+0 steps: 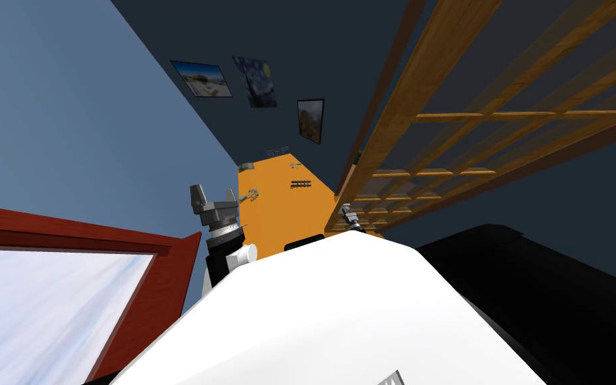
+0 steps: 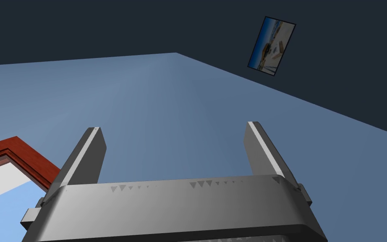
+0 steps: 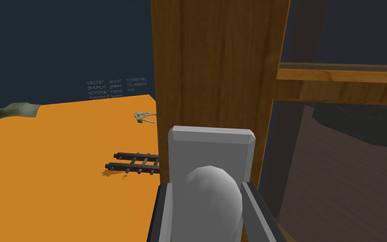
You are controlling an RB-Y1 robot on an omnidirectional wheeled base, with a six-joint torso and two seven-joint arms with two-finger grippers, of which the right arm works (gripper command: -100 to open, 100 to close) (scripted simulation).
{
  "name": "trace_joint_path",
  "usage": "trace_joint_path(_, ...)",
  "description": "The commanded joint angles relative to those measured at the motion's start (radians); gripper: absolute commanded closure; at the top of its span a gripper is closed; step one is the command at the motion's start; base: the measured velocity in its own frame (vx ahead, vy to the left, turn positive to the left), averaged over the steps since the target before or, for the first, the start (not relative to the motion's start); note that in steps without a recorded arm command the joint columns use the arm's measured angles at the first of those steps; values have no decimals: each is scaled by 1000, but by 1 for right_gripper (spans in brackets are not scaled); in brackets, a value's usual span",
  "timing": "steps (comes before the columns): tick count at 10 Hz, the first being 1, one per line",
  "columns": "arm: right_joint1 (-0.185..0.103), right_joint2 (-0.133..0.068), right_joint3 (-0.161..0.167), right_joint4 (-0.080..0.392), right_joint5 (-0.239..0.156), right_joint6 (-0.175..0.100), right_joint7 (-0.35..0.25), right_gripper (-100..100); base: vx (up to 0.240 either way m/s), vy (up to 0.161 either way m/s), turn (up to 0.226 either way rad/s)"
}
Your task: Pull the door open
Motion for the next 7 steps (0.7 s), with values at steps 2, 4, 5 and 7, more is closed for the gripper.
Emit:
trace_joint_path(2,2,-1,0,-1,0,0,0,100,-1,-2,-6)
trace_joint_path(4,2,-1,0,-1,0,0,0,100,1,4,12)
trace_joint_path(5,2,-1,0,-1,0,0,0,100,0,0,0)
trace_joint_path(7,11,-10,10,-1,5,-15,-10,100,-2,-6,-16)
